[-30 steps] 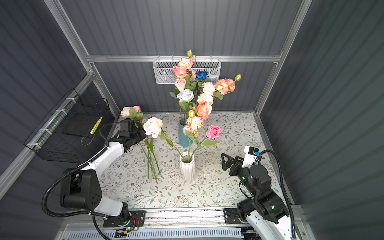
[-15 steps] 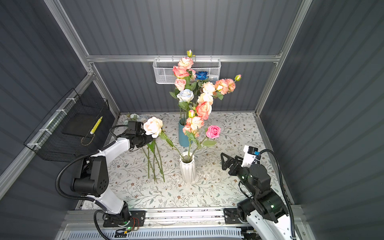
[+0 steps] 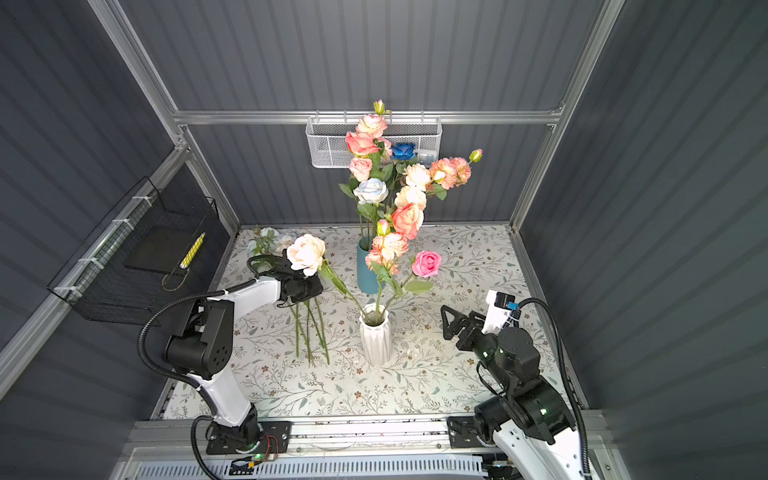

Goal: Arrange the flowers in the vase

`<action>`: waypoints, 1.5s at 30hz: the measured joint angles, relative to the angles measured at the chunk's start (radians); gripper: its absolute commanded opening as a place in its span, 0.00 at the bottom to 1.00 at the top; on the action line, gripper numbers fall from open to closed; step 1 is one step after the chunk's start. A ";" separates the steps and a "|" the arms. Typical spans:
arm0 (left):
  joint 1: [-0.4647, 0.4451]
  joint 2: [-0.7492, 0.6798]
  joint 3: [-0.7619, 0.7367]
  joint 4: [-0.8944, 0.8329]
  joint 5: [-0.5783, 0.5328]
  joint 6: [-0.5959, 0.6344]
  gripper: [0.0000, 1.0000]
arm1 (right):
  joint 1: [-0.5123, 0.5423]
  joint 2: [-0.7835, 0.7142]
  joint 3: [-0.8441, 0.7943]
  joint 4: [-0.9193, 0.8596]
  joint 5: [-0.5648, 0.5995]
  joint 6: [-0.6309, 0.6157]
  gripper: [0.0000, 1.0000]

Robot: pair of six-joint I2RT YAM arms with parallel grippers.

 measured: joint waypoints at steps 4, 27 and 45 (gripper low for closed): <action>-0.005 0.006 -0.018 -0.001 -0.025 -0.002 0.31 | 0.000 -0.002 0.000 0.000 0.000 0.000 0.99; -0.016 -0.134 -0.156 0.059 -0.078 -0.043 0.36 | 0.000 -0.010 -0.005 -0.001 0.000 0.000 0.99; -0.016 -0.074 -0.181 0.074 -0.113 -0.049 0.05 | 0.000 -0.016 -0.007 -0.002 0.001 0.000 0.99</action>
